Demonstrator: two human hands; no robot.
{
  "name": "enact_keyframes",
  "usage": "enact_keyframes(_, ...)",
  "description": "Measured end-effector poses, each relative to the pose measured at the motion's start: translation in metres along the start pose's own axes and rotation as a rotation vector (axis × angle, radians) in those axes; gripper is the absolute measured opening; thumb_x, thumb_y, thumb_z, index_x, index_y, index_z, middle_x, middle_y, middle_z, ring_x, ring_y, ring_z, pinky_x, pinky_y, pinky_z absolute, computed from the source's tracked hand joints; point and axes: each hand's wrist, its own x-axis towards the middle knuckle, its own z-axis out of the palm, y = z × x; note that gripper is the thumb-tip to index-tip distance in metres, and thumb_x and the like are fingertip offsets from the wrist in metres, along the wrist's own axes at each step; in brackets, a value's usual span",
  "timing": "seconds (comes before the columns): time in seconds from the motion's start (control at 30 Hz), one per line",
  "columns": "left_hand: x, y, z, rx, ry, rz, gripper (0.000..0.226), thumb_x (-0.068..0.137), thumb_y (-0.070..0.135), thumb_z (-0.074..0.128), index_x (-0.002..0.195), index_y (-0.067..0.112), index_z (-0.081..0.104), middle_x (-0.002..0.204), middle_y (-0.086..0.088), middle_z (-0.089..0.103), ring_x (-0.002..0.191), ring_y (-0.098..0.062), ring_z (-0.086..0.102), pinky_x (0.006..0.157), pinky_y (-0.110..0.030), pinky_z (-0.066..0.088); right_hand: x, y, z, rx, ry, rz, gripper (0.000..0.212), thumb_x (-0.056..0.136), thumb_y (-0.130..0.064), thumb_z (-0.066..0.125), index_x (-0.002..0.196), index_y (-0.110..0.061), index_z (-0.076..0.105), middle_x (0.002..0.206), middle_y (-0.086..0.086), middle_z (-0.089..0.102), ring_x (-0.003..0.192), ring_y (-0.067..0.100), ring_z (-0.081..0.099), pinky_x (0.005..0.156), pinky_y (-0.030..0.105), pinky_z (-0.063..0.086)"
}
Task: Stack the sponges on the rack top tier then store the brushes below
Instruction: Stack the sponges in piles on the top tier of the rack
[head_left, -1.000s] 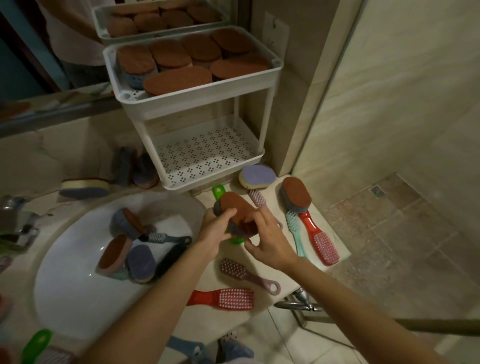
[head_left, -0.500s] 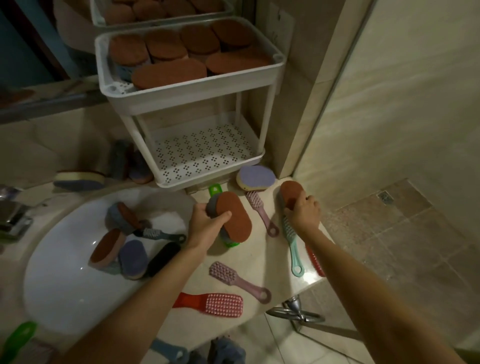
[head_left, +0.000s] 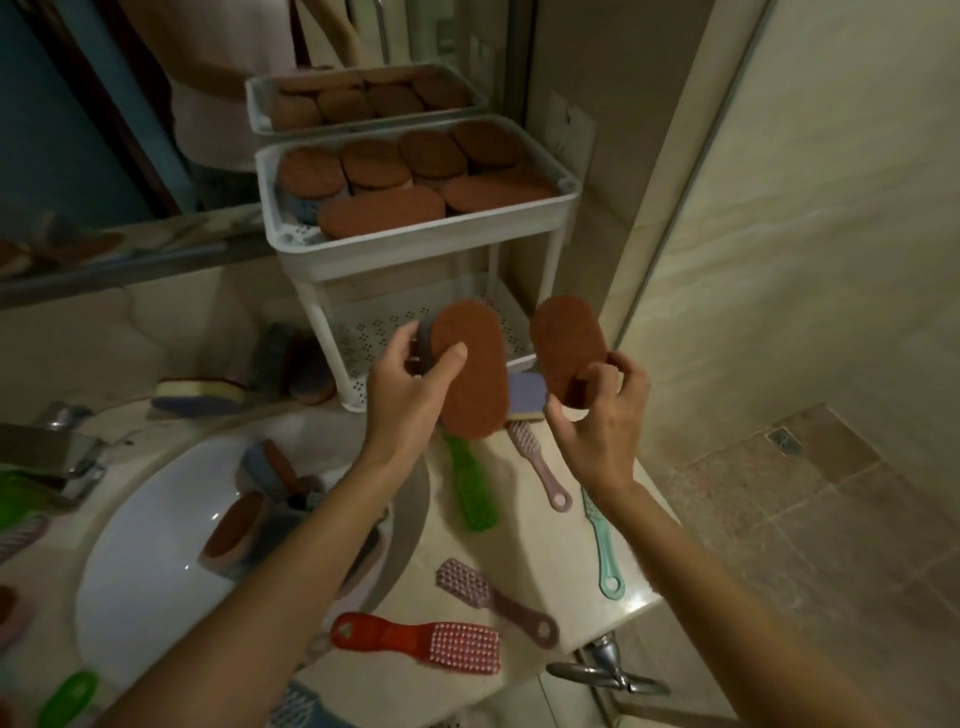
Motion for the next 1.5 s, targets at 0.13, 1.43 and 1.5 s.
enact_keyframes(0.13,0.027,0.051,-0.019,-0.085,0.105,0.115,0.026,0.085,0.028,0.063,0.100,0.034,0.043,0.098,0.010,0.060,0.087,-0.001,0.062,0.069,-0.022,0.056,0.042,-0.055,-0.010,0.099,0.021,-0.080,0.039,0.070,-0.030,0.062,0.093,0.001,0.055,0.111,0.026,0.051,0.103,0.040,0.051,0.084,0.043,0.048)
enact_keyframes(1.43,0.239,0.088,-0.080,0.331,0.343,-0.189,0.038,0.089,0.024,0.052,0.117,-0.001,0.057,0.123,-0.018,0.058,0.113,-0.034,0.054,0.085,-0.035,0.044,0.207,-0.174,0.095,0.152,-0.394,0.019,0.058,0.080,-0.039,0.062,0.134,-0.032,0.042,0.133,0.013,0.041,0.124,0.030,0.040,0.095,0.037,0.040)
enact_keyframes(1.5,0.239,0.089,-0.080,0.371,0.345,-0.199,0.040,0.089,0.023,0.050,0.120,-0.002,0.055,0.125,-0.019,0.057,0.115,-0.035,0.053,0.092,-0.039,0.045,0.208,-0.175,0.096,0.153,-0.394,0.024,0.058,0.080,-0.040,0.061,0.134,-0.033,0.042,0.133,0.014,0.041,0.124,0.031,0.040,0.095,0.037,0.040)
